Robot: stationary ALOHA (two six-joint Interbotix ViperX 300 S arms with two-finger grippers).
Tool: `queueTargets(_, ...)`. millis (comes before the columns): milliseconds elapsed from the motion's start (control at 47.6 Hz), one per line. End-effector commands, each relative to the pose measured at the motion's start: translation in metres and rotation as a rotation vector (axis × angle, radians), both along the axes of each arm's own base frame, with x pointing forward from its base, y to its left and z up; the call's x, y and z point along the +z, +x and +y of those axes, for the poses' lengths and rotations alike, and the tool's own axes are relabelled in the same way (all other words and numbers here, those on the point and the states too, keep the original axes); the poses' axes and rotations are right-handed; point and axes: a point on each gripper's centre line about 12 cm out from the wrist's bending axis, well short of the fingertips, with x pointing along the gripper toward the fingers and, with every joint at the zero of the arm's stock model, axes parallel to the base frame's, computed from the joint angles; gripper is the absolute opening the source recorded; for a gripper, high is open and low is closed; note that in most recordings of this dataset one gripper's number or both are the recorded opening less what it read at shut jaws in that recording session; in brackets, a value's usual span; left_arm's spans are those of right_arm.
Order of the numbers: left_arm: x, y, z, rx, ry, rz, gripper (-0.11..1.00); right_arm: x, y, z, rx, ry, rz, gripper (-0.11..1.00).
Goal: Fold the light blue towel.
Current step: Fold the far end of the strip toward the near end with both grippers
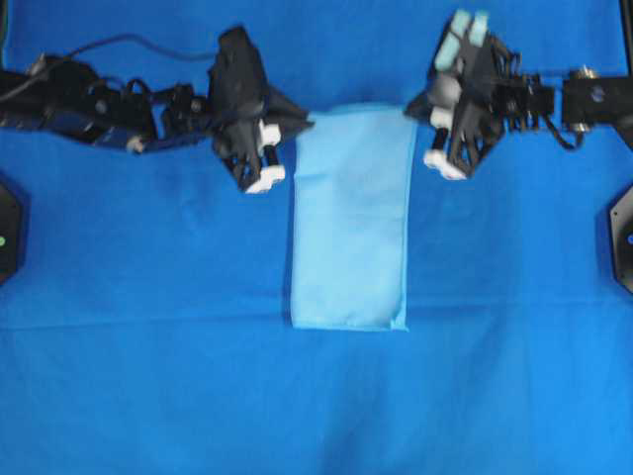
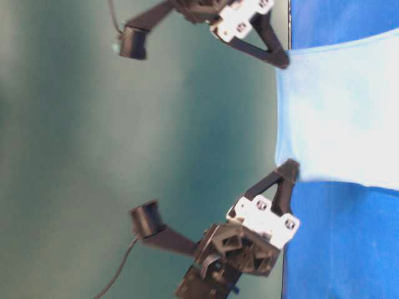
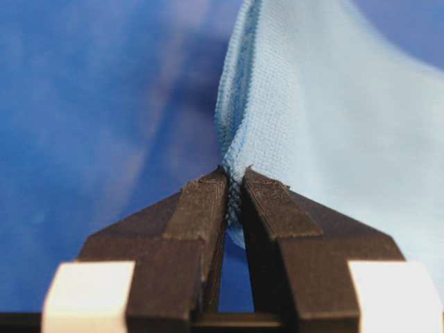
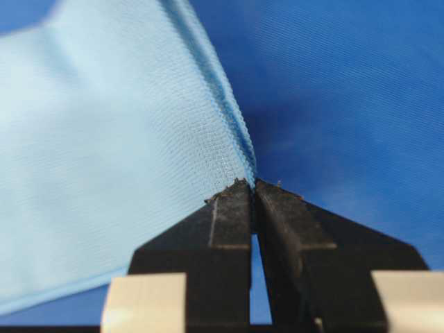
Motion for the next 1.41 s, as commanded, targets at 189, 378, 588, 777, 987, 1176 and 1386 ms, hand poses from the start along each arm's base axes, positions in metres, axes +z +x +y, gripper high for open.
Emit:
queueTargets(189, 0.028, -0.005, -0.059, -0.147, 0.017, -0.059, 0.05, 0.009, -0.006, 0.050, 0.044, 0.066, 0.007, 0.03)
queueTargets(378, 0.023, -0.009, -0.096, -0.242, 0.007, -0.042, 0.05, 0.001, -0.008, 0.089, 0.072, 0.132, 0.061, 0.03)
queueTargets(588, 0.014, -0.010, -0.136, -0.343, -0.008, -0.018, 0.05, -0.005, -0.006, 0.118, 0.087, 0.184, 0.097, 0.03)
queueTargets(777, -0.006, -0.010, -0.166, -0.416, -0.017, 0.033, 0.05, -0.016, -0.001, 0.139, 0.118, 0.213, 0.131, 0.03)
queueTargets(987, -0.031, -0.010, -0.171, -0.428, -0.020, 0.090, 0.06, -0.037, 0.008, 0.151, 0.107, 0.244, 0.183, 0.03)
queueTargets(1176, -0.041, -0.007, -0.176, -0.432, -0.030, 0.105, 0.06, -0.045, 0.018, 0.165, 0.153, 0.274, 0.165, 0.03)
queueTargets(1386, -0.041, -0.006, -0.175, -0.428, -0.032, 0.102, 0.16, -0.048, 0.020, 0.169, 0.144, 0.297, 0.160, 0.03)
